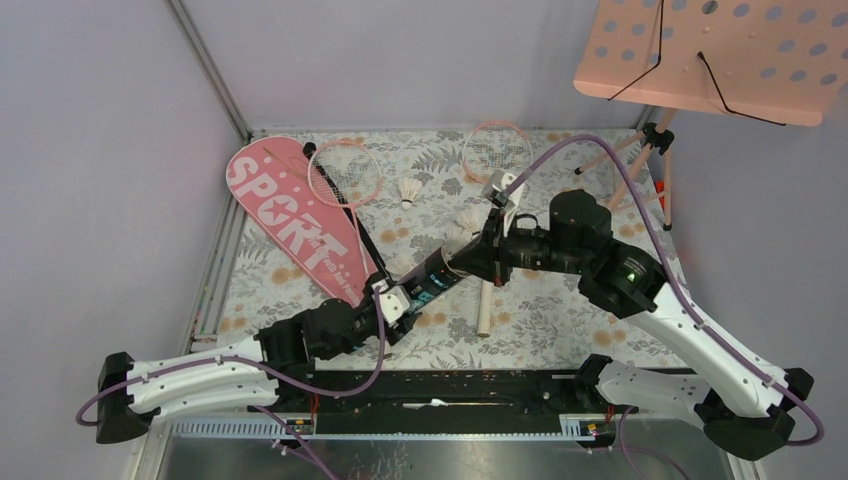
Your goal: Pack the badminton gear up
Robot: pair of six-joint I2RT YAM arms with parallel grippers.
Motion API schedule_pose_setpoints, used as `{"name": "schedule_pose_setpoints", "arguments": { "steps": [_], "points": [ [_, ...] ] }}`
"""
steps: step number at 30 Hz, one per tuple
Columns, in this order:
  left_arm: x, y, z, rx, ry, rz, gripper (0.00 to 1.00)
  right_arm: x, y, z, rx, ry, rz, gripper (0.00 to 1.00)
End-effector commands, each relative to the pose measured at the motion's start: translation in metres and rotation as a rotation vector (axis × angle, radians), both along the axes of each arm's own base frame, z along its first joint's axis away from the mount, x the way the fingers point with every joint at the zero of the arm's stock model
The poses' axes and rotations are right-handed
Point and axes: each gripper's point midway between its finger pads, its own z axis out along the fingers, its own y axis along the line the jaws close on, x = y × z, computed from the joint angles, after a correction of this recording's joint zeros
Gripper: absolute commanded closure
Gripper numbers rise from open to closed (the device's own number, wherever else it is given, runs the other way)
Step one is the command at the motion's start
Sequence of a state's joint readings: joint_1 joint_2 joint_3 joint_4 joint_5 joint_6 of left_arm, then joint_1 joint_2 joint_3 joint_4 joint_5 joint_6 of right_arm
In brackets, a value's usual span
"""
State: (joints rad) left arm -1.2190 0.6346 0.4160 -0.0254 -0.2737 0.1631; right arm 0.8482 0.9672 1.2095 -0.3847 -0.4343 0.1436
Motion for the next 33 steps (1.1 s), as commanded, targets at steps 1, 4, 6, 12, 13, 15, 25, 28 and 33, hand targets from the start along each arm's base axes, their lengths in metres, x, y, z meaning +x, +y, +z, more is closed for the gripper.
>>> {"name": "schedule_pose_setpoints", "arguments": {
  "steps": [1, 4, 6, 12, 13, 15, 25, 28, 33],
  "points": [
    [-0.004, -0.012, 0.035, -0.132, -0.065, -0.055, 0.77, -0.003, 0.009, 0.004, 0.013, 0.081, 0.014, 1.0],
    [-0.007, -0.013, 0.035, -0.134, -0.067, -0.077, 0.77, -0.005, 0.018, -0.004, 0.01, 0.131, 0.051, 1.0],
    [-0.009, -0.013, 0.036, -0.137, -0.068, -0.087, 0.78, -0.009, 0.024, -0.008, 0.006, 0.166, 0.089, 1.0],
    [-0.008, -0.012, 0.038, -0.155, -0.078, -0.078, 0.78, -0.009, 0.039, -0.023, -0.005, 0.243, 0.136, 1.0],
    [-0.007, -0.012, 0.038, -0.157, -0.079, -0.076, 0.78, -0.009, 0.041, -0.025, -0.005, 0.252, 0.142, 1.0],
    [-0.006, -0.01, 0.04, -0.165, -0.083, -0.066, 0.78, -0.009, 0.043, -0.029, -0.014, 0.272, 0.144, 0.99],
    [0.007, 0.006, 0.038, -0.145, -0.094, 0.037, 0.78, 0.01, 0.0, 0.013, -0.042, 0.122, -0.096, 0.53],
    [0.008, 0.008, 0.037, -0.142, -0.097, 0.052, 0.79, 0.007, -0.017, 0.041, -0.018, 0.052, -0.135, 0.43],
    [0.009, 0.011, 0.037, -0.143, -0.09, 0.065, 0.81, 0.012, -0.054, 0.087, 0.047, -0.073, -0.285, 0.18]
  ]
}}
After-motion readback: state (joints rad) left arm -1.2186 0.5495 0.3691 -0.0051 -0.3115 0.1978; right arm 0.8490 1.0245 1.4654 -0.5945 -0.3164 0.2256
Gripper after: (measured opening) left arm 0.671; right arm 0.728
